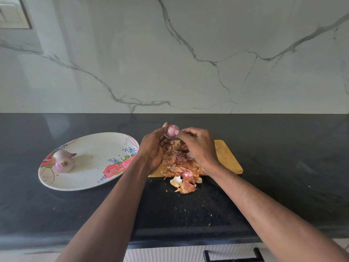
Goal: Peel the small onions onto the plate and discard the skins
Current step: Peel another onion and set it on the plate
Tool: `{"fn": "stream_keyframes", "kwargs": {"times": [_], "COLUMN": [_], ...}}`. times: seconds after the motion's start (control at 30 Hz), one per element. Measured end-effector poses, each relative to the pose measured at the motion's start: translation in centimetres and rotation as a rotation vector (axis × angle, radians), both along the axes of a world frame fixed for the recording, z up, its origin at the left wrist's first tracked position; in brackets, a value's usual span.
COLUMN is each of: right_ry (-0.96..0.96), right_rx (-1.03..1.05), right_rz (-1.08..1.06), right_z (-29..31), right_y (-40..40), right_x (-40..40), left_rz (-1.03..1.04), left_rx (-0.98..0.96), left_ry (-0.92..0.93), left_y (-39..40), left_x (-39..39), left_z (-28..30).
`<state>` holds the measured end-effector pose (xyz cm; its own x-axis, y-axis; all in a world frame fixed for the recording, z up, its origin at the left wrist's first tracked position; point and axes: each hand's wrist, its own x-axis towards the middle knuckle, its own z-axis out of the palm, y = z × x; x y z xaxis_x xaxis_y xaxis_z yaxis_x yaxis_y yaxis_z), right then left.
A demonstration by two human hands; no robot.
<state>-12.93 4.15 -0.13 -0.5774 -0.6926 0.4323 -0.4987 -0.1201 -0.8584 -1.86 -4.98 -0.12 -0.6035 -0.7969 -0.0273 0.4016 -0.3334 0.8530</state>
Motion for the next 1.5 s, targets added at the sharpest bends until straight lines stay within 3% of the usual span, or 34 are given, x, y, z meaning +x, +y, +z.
{"fn": "stream_keyframes", "kwargs": {"times": [0.1,0.3,0.6,1.0,1.33,1.5], "right_ry": [-0.195,-0.381,-0.327,-0.315,-0.401,-0.402], "right_rx": [-0.01,-0.043,-0.029,-0.064,-0.056,-0.078], "right_rz": [0.066,0.076,-0.008,-0.013,-0.023,-0.039], "right_z": [0.5,1.2,0.8,0.6,1.0,0.8], "right_y": [0.1,0.6,0.5,0.5,0.5,0.3], "right_x": [-0.2,0.0,0.4,0.4,0.1,-0.2], "left_rz": [-0.009,-0.013,-0.02,-0.011,-0.095,-0.01], "left_rx": [-0.019,-0.044,-0.136,-0.097,-0.181,-0.199], "left_ry": [-0.019,-0.044,-0.082,-0.07,-0.032,-0.155], "left_y": [0.1,-0.1,0.5,0.6,1.3,0.6], "left_x": [-0.1,-0.4,-0.6,-0.4,-0.1,-0.3], "left_z": [0.1,-0.1,-0.1,-0.1,0.7,0.1]}}
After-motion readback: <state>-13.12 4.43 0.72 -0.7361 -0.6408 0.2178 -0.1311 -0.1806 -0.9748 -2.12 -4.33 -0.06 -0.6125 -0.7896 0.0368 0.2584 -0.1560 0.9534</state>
